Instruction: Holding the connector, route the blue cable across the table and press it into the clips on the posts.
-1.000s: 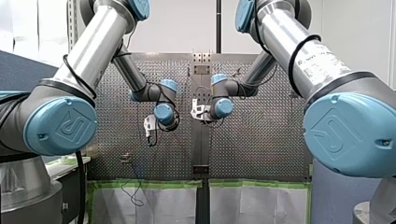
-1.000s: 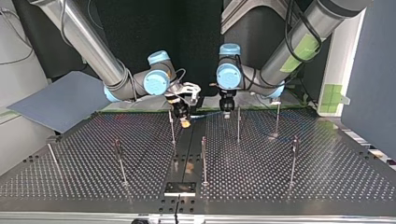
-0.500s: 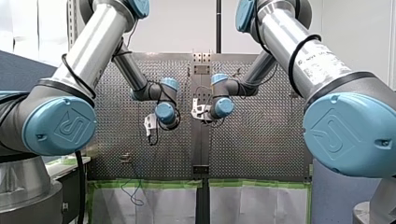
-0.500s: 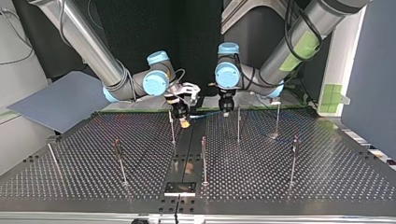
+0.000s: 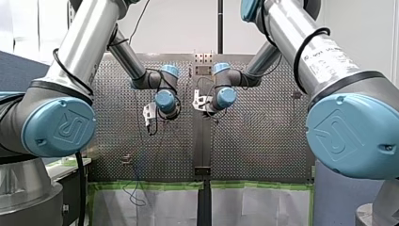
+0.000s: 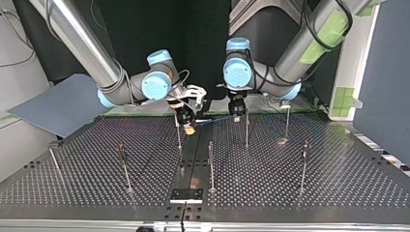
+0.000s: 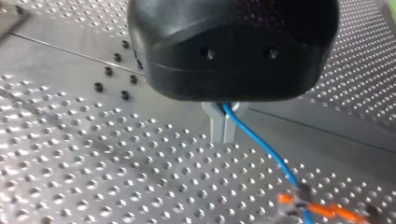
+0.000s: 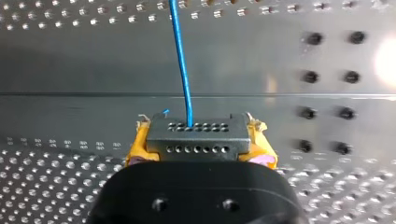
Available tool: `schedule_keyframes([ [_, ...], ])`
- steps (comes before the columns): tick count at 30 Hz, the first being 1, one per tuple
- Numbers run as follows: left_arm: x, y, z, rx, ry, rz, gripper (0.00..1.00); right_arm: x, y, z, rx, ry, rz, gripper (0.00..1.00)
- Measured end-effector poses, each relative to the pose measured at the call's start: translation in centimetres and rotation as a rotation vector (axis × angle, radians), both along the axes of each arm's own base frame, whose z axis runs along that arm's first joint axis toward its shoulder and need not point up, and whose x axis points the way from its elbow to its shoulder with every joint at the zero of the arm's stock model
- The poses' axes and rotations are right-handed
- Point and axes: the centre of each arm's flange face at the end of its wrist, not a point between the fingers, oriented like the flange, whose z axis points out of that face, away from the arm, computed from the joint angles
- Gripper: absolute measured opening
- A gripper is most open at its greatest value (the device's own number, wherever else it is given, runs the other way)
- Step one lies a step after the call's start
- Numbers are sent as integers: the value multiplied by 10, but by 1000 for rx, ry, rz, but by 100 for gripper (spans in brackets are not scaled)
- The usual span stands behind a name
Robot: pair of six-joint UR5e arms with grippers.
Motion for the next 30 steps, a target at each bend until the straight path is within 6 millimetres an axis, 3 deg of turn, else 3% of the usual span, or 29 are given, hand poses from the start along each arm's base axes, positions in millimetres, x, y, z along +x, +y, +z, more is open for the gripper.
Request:
schedule_keyframes([
  [12,-33,4,27,16,-6,-17,0,-19,16,49,11,12,-43,0],
  [23,-59,-12,72,-7,-83,-68,0,-40,35,76,23,28,-70,0],
  [30,-76,-21,102,-30,-135,-102,0,-47,46,113,-13,2,-68,0],
])
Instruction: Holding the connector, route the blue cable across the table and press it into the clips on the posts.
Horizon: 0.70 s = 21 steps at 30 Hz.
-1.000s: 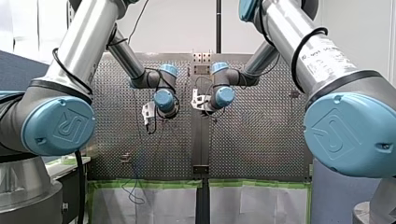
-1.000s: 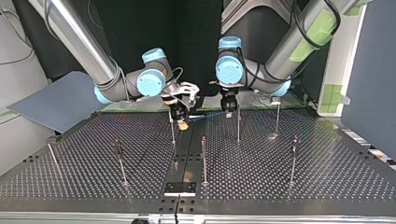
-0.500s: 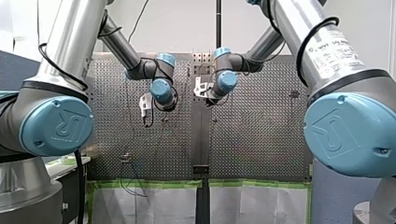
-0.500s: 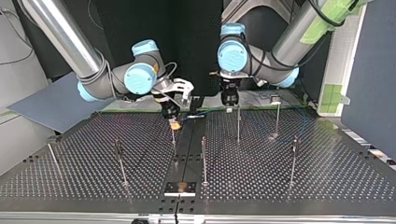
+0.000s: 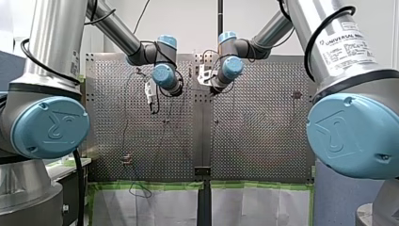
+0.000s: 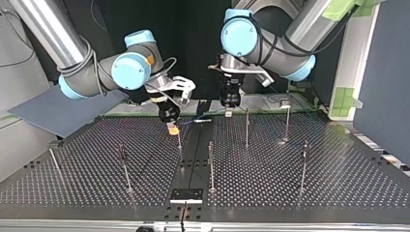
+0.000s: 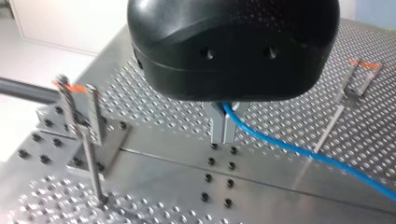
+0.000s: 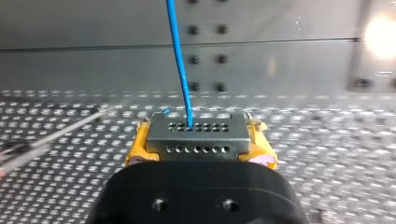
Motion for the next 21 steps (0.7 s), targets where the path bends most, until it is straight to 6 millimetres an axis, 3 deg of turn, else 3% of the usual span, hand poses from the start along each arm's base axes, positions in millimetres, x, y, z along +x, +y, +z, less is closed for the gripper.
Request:
schedule_keyframes([
  [11,-7,-7,22,-37,-52,-20,0,-12,19,64,-74,-59,22,0],
  [21,4,-4,43,-76,-95,-5,0,-25,37,114,-138,-114,46,0],
])
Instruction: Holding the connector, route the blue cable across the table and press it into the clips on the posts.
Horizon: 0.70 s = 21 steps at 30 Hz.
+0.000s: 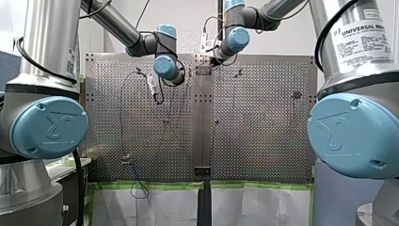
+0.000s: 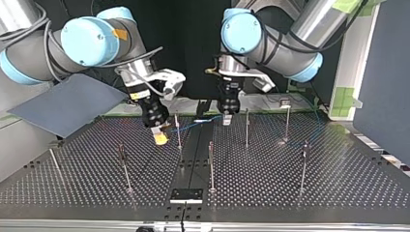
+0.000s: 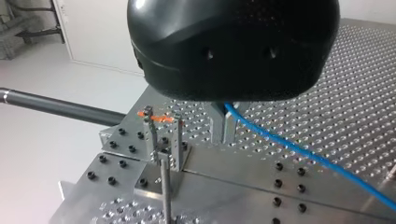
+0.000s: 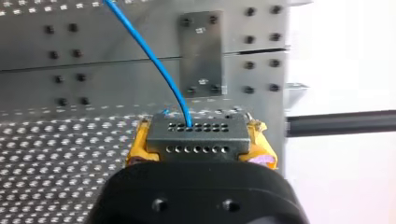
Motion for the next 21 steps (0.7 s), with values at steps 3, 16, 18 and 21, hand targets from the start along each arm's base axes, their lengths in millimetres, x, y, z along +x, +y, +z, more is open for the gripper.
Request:
schedule_keyframes([
  [3,3,5,0,-1,0,19,0,-5,4,13,-17,-16,1,0],
  [16,32,8,1,-49,-55,-19,0,1,-5,-7,4,12,5,0],
  [18,36,8,5,-57,-64,-29,0,3,-8,-13,11,18,5,0],
  [21,41,10,11,-61,-69,-45,0,4,-11,-19,16,23,5,0],
])
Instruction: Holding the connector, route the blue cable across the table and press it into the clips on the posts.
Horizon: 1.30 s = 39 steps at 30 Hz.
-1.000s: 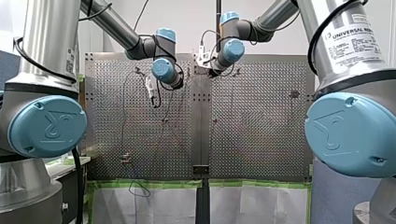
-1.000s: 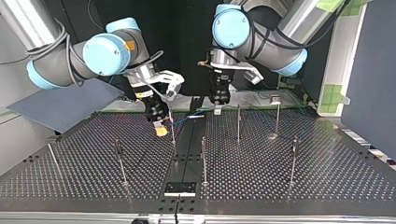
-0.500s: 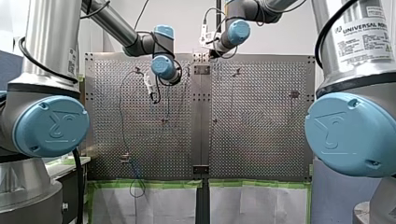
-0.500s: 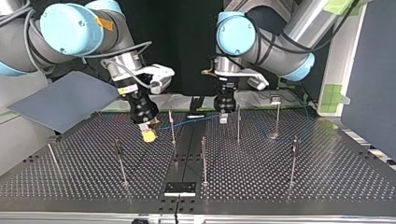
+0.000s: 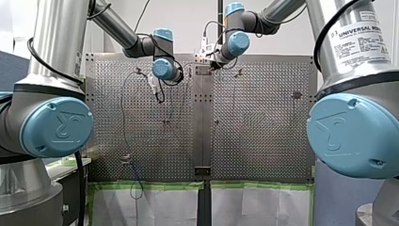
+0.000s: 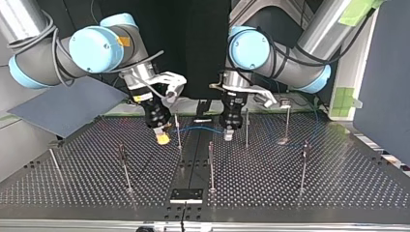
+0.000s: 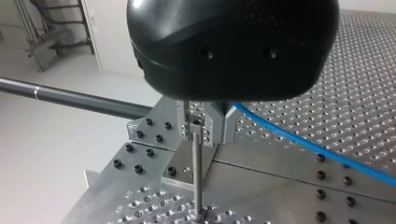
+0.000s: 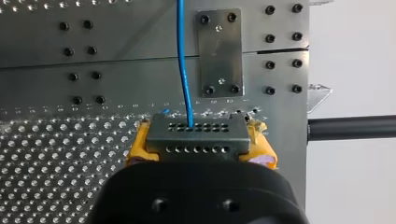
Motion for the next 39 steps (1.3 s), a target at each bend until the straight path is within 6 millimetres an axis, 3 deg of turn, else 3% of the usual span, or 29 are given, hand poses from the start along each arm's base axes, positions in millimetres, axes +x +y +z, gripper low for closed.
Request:
schedule_keyframes([
  [9,22,10,-17,13,30,2,0,-1,-11,-6,6,-1,7,0],
  [21,44,19,5,-5,-6,-11,0,-4,-26,-7,5,-8,2,0],
  [28,60,21,-5,-2,9,-18,0,-6,-37,0,-6,-21,-4,0],
  [39,75,16,-14,-2,13,-30,0,-5,-46,-7,2,-16,-11,0],
])
